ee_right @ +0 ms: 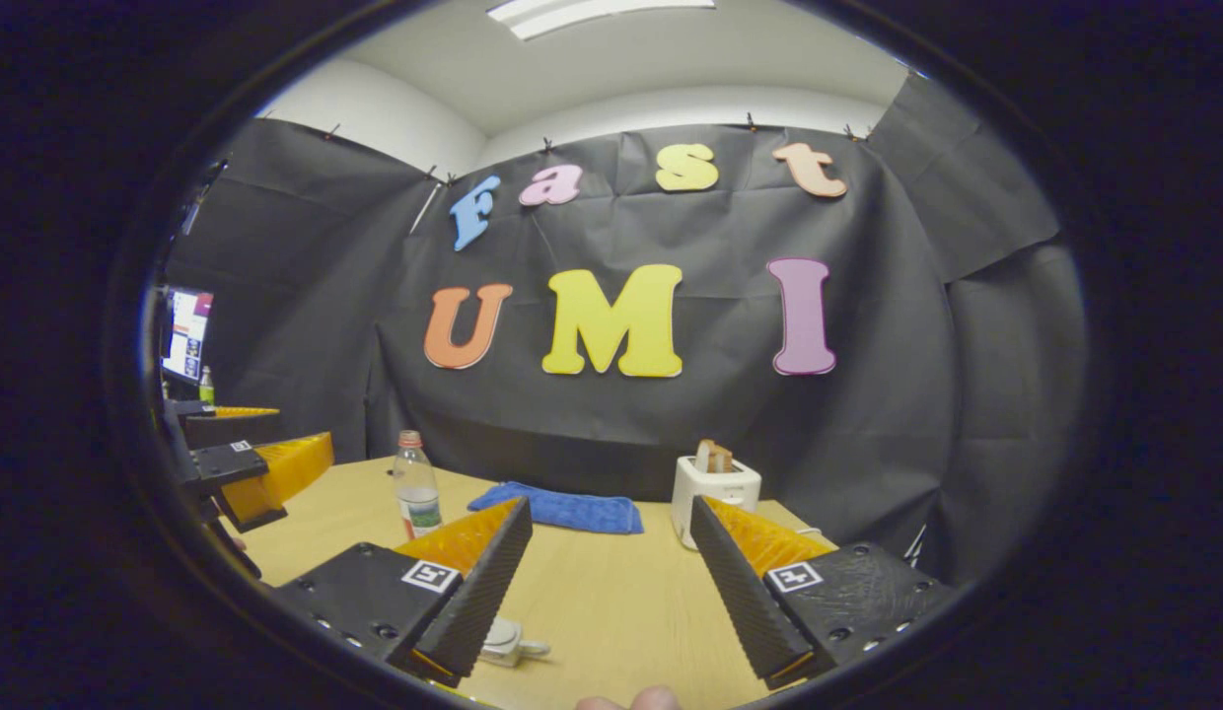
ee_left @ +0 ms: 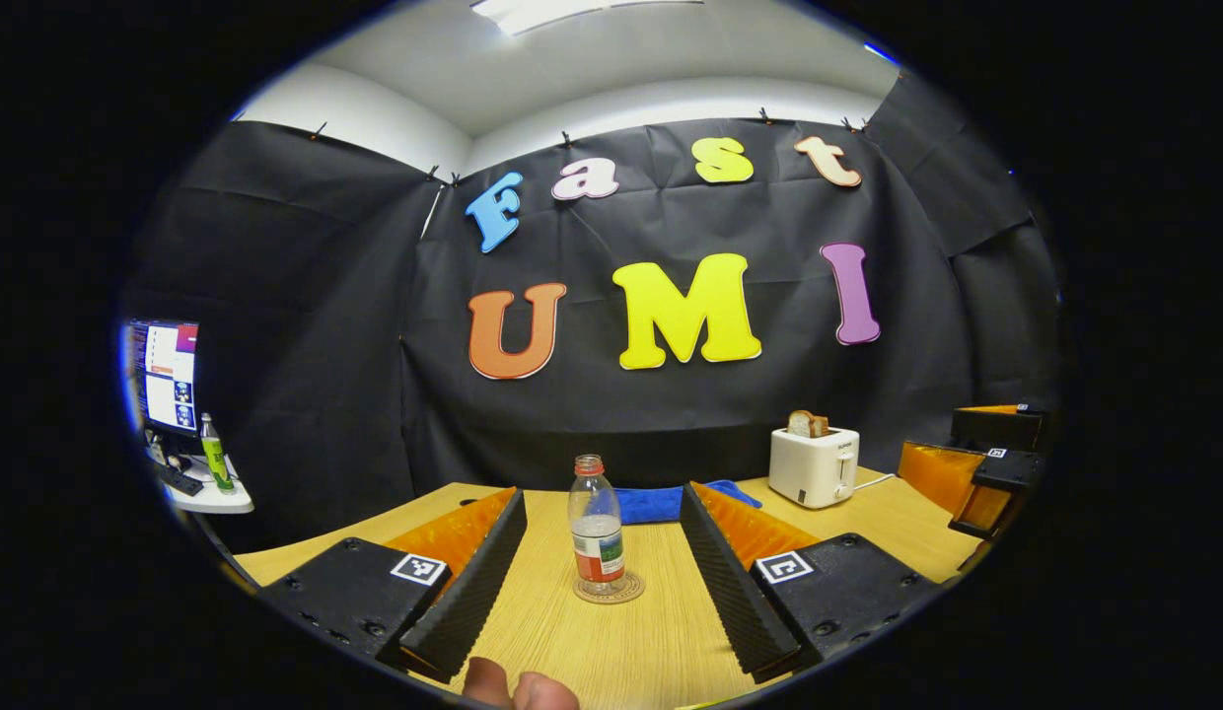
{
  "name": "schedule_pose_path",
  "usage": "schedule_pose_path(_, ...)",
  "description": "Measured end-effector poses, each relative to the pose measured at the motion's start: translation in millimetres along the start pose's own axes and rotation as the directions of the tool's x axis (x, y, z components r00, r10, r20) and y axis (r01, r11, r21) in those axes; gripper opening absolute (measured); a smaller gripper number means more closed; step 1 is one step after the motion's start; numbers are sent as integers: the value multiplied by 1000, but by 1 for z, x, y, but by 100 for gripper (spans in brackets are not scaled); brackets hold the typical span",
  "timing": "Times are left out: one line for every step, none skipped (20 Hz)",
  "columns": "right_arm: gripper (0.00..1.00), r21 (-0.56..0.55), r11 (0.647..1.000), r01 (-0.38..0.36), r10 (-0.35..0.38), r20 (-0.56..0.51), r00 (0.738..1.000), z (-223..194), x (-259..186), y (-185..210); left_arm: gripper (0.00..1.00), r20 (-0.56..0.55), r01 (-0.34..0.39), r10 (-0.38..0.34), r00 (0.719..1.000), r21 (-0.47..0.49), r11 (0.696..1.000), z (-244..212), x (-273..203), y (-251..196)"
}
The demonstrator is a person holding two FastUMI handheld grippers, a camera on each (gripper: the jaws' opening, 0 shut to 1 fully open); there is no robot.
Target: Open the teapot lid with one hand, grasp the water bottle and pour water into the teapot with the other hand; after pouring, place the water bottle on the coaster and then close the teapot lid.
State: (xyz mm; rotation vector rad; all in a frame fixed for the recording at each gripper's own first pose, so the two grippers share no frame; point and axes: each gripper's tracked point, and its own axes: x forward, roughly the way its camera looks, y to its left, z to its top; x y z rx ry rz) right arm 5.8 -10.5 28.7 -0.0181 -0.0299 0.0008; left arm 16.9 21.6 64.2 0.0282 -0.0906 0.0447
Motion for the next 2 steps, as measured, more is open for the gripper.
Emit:
schedule_pose_path(97,3,1000,8,-8,-4,1000,-1,1,-1,98,-6,4,-4,1000,-3,1000,-2,1,0)
schedule_pose_path(97,3,1000,17,-17,-4,1000,0,2,-3,98,-15,6,-6,1000,-3,1000,-5,2,-2)
